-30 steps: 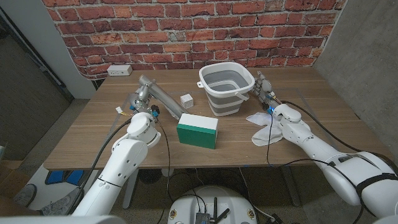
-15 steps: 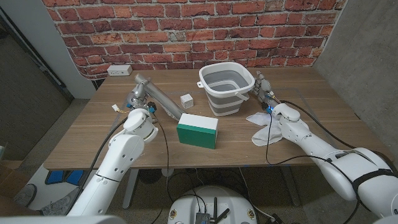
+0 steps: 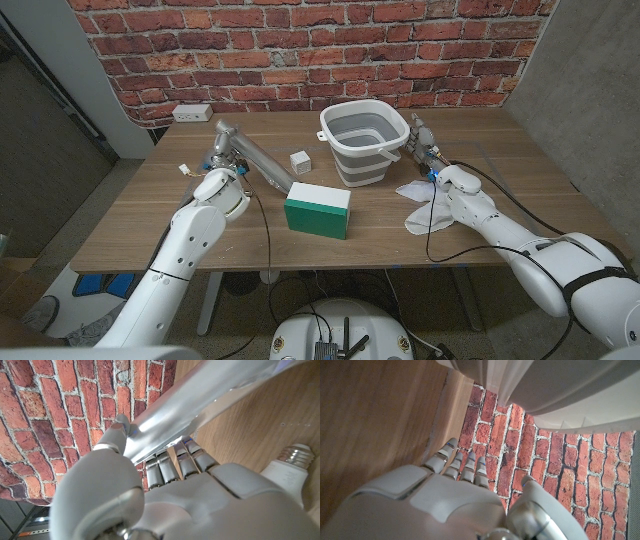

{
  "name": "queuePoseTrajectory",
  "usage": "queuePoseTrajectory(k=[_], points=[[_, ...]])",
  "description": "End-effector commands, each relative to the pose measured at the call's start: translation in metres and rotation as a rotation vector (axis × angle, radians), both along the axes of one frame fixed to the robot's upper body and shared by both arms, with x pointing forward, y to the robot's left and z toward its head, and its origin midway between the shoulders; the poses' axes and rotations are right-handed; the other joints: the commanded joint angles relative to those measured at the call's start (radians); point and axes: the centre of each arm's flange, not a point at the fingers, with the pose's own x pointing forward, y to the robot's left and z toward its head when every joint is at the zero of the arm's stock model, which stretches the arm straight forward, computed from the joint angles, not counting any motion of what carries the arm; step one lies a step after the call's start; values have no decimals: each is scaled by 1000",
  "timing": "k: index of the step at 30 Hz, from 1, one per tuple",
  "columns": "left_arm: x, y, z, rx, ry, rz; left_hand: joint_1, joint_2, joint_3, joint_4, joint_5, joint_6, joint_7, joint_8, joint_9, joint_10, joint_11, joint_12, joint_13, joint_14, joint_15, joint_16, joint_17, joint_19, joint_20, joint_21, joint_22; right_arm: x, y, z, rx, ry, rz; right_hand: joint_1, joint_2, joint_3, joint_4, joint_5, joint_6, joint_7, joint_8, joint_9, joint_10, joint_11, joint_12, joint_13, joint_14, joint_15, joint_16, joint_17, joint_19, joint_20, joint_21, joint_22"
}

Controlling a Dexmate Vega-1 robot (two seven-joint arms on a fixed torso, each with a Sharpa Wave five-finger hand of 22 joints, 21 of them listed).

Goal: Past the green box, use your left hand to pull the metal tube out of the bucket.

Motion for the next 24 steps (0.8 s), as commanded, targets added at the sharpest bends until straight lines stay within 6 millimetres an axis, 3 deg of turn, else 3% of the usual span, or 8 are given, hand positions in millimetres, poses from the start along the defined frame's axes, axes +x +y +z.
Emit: queuePoseTrajectory(k=[1, 9, 16, 20, 24], points=[[7, -6, 3, -87, 78, -89, -6, -2, 27, 43, 6, -13, 5, 0, -1, -16, 9, -1, -1, -5, -45, 0, 2, -3, -20, 1, 3, 2, 3, -2, 7, 5, 2, -7, 55, -3, -2, 7, 8, 2, 2, 5, 8, -1, 6, 0, 5, -1, 3, 1, 6, -4, 6, 2], [6, -9, 6, -118, 78, -111, -2, -7, 16, 41, 7, -52, 8, 2, -5, -79, 26, 0, -2, 20, -46, 7, 3, 60, -4, 24, 4, 3, 5, -3, 8, 4, 7, -7, 55, -3, -2, 7, 8, 3, 2, 5, 8, -1, 6, 0, 6, 1, 3, 1, 7, -4, 6, 3], [5, -10, 6, -149, 83, -122, 0, -8, 9, 41, 7, -81, 11, 0, -7, -107, 42, 1, -2, 38, -49, 11, 4, 76, -2, 27, 4, 3, 5, -3, 7, 4, 8, -7, 55, -4, -2, 7, 8, 3, 2, 5, 8, -3, 6, 0, 6, 0, 3, 0, 8, -3, 6, 3], [3, -10, 7, -165, 81, -126, 3, -13, 1, 41, 7, -96, 18, 3, -8, -161, 83, -4, -2, 52, -46, 10, 4, 86, 2, 28, 6, 3, 6, -4, 5, 6, 12, -7, 55, -4, -2, 7, 9, 3, 3, 5, 8, -3, 6, 0, 6, -1, 3, 0, 8, -1, 6, 3], [2, -10, 8, -179, 75, -129, 4, -15, -4, 42, 7, -120, 29, 0, -9, -196, 100, -5, -2, 50, -33, 8, 4, 91, 4, 28, 6, 4, 8, -5, 5, 8, 17, -7, 55, -4, -1, 7, 9, 4, 3, 5, 8, -3, 6, 0, 6, 2, 3, 0, 9, 1, 6, 3]])
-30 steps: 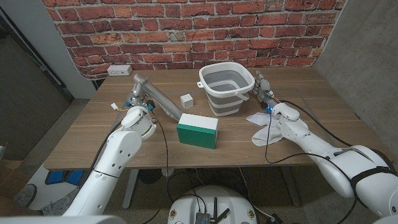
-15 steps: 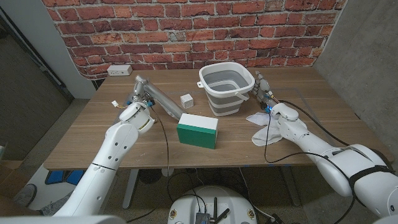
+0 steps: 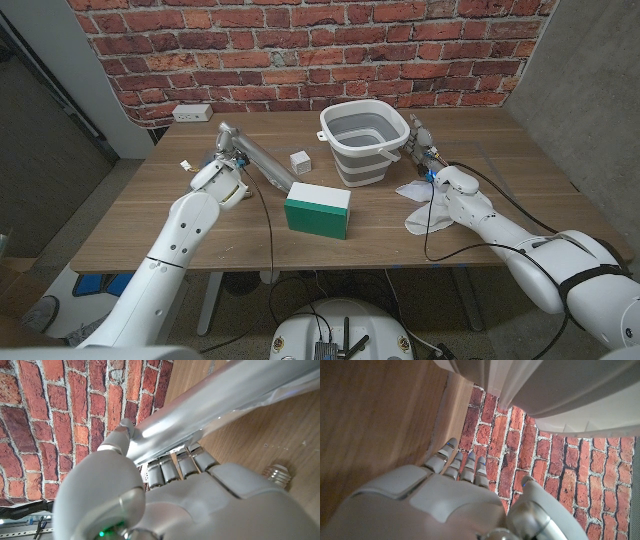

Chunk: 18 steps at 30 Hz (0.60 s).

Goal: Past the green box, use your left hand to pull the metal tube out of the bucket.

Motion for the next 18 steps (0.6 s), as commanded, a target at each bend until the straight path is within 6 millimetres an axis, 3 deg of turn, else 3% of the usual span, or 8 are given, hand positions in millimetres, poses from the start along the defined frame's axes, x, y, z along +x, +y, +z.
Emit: queuePoseTrajectory(k=[1, 4, 6, 18], points=[[-4, -2, 3, -53, -3, -15, 5, -15, -7, 1, 6, -36, 11, 1, 0, -53, 30, -6, 3, 1, -22, 0, 5, 13, 7, 3, 4, 1, 3, -2, 1, 3, 11, -7, 55, -1, 1, 7, 9, 4, 3, 5, 8, -2, 6, 1, 4, 0, 3, 0, 9, 1, 6, 3], [-5, -3, 1, -74, -3, -16, 6, -14, -10, 1, 7, -49, 16, 1, 0, -72, 33, -7, 4, -2, -19, 0, 5, 14, 9, 2, 4, 1, 3, -3, 1, 5, 11, -7, 55, -2, 1, 7, 9, 4, 3, 5, 8, -3, 6, 1, 4, -1, 3, 0, 10, 0, 7, 3], [-6, -4, 0, -93, -4, -16, 5, -10, -15, 4, 7, -86, 22, -3, -1, -107, 56, -5, 4, -18, -6, -3, 7, 12, 17, -1, 4, 1, 4, -4, 1, 6, 12, -7, 55, -1, 1, 7, 9, 3, 3, 5, 8, -2, 6, 1, 5, 0, 3, 0, 10, 1, 6, 3], [-4, -7, 2, -148, -63, -69, -12, -6, -50, 10, 7, -274, 68, -8, -10, -275, 140, -2, 4, -102, 47, -3, 11, -3, 43, -11, 4, 2, 7, -5, -1, 12, 21, -7, 56, -1, 1, 7, 10, 4, 3, 5, 10, -2, 6, 1, 7, 4, 3, -1, 11, 10, 6, 3]])
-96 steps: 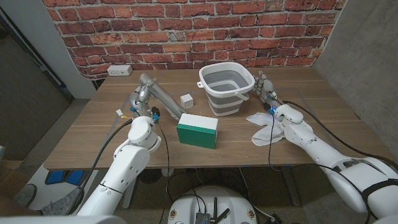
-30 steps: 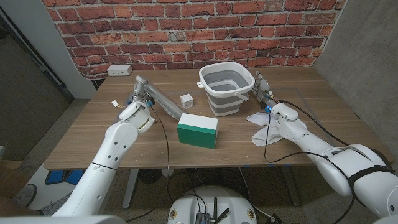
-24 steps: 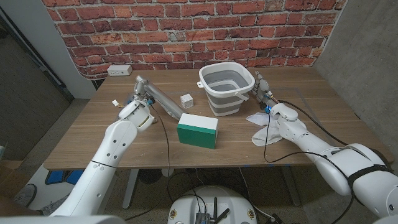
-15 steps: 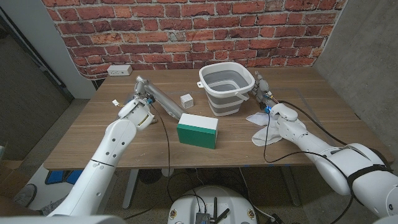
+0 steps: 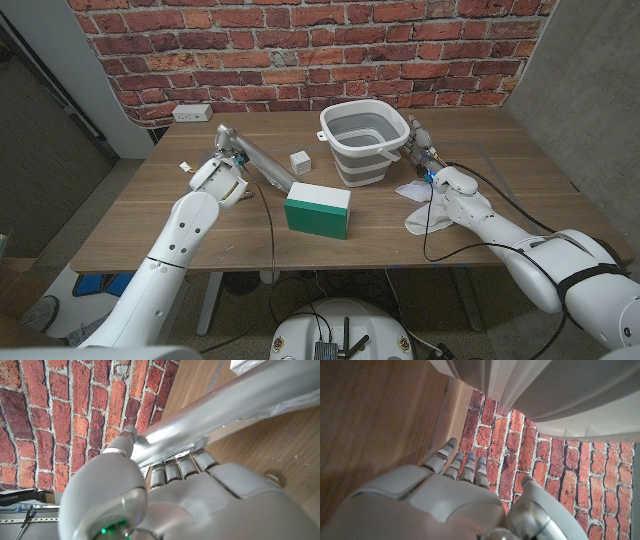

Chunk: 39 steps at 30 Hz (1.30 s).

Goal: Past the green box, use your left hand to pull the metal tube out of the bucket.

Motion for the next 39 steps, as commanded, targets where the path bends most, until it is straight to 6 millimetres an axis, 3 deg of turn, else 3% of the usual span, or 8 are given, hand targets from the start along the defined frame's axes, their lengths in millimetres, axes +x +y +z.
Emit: queuePoseTrajectory(k=[1, 4, 18, 22, 29, 39], points=[[2, -4, 2, -63, -62, -59, -21, -2, -19, 1, 7, -96, 23, -8, -4, -68, 36, 4, 1, -39, 21, -3, 6, -13, 10, -8, 4, 1, 4, -2, -4, 8, 10, -7, 55, -2, 1, 7, 7, -1, 3, 5, 10, -2, 6, 1, 2, -1, 3, -1, 4, 3, 7, 3], [5, -4, 7, -59, -102, -86, -31, -2, -29, 3, 7, -151, 37, -5, -8, -124, 51, 1, -1, -75, 36, -5, 7, -28, 18, -13, 3, 2, 4, -2, -3, 9, 11, -7, 56, -2, 1, 7, 6, 0, 3, 5, 9, -2, 6, 1, 3, 1, 3, -1, 5, 6, 7, 3], [10, -16, 7, -68, -85, -112, -35, 5, -34, 2, 7, -103, 52, 21, -11, -96, 38, 23, -1, -56, 32, 8, 6, -21, 15, -8, 2, -1, 1, -5, 9, 7, -1, -8, 55, -2, 2, 7, 6, 0, 3, 5, 11, -2, 6, 1, 4, 1, 4, -2, 5, 9, 7, 3], [14, -13, 10, -10, -143, -149, -69, 2, -45, 17, 4, -78, 27, 28, -13, -84, 1, 28, -2, -64, 21, 5, 7, -25, 3, -10, 2, -1, 0, -5, 11, 4, -1, -8, 55, -3, 2, 7, 7, 0, 2, 5, 10, -1, 6, 1, 4, 2, 4, -2, 5, 8, 7, 3], [18, -10, 15, 129, -208, -185, -134, -11, -72, 32, 0, -92, 11, 16, -16, -127, -10, 13, -4, -152, 26, -14, 4, -98, -21, -32, -2, 0, -1, -4, 16, 0, 0, -8, 55, -3, 2, 7, 7, -1, 3, 5, 10, -1, 6, 1, 4, 2, 4, -2, 5, 9, 6, 3], [24, -4, 15, 251, -272, -196, -155, -9, -79, 32, 0, -98, 10, 13, -18, -147, -24, 12, -6, -185, 25, -12, 2, -132, -46, -34, -4, -2, -6, -4, 15, -8, -8, -8, 55, -3, 2, 7, 6, -1, 2, 5, 10, -1, 6, 1, 3, 2, 3, -2, 5, 9, 6, 3]])
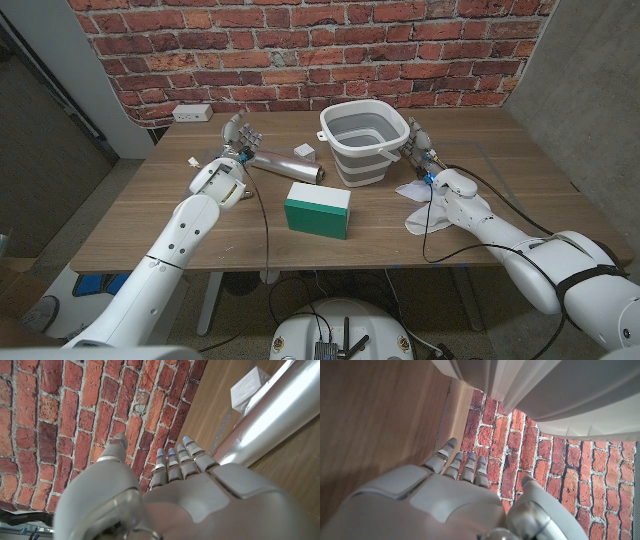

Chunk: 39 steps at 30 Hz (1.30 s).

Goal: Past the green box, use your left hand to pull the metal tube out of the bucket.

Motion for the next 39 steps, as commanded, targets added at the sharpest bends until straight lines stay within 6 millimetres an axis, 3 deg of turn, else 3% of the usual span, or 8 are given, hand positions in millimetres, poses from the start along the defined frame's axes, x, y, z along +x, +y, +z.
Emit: queuePoseTrajectory(k=[1, 12, 34, 39], points=[[7, 6, 2, 156, -84, -14, -11, 3, -5, 0, 0, 0, -3, -2, 1, -4, -7, 1, 1, -8, -1, 1, 1, -12, -19, -3, -1, -2, -4, 2, -1, -12, -6, -8, 55, -3, 2, 7, 6, -1, 2, 5, 10, -1, 6, 1, 0, -1, 3, 3, 0, 3, 6, 3], [19, 9, 8, 386, -131, 39, -26, 7, -7, -3, 0, 20, -18, 3, -1, 5, -23, 7, -1, -7, -11, 6, -2, -26, -41, 0, -2, -6, -8, 10, -16, -37, -22, -8, 54, -4, 2, 7, 6, -1, 2, 5, 9, 0, 6, 1, 0, -3, 3, 2, -1, -1, 6, 3], [56, 8, 11, 579, -249, 109, -57, 23, -8, 1, -1, 48, -40, 6, -2, 15, -54, 11, -4, -5, -43, 11, 0, -33, -73, 7, -3, -13, -8, 26, -71, -89, -44, -7, 54, -4, 1, 7, 2, -3, 1, 5, 8, 2, 5, 1, -2, -3, 2, 1, -4, -6, 4, 3], [63, 7, 9, 653, -263, 144, -69, 24, -10, 4, -3, 42, -45, 2, -3, 12, -51, 9, -4, -11, -48, 9, 0, -37, -80, 6, -3, -14, -9, 27, -68, -97, -43, -7, 53, -4, 1, 7, -1, -3, -1, 5, 7, 2, 5, 1, -3, -4, 2, 1, -6, -8, 4, 3]])
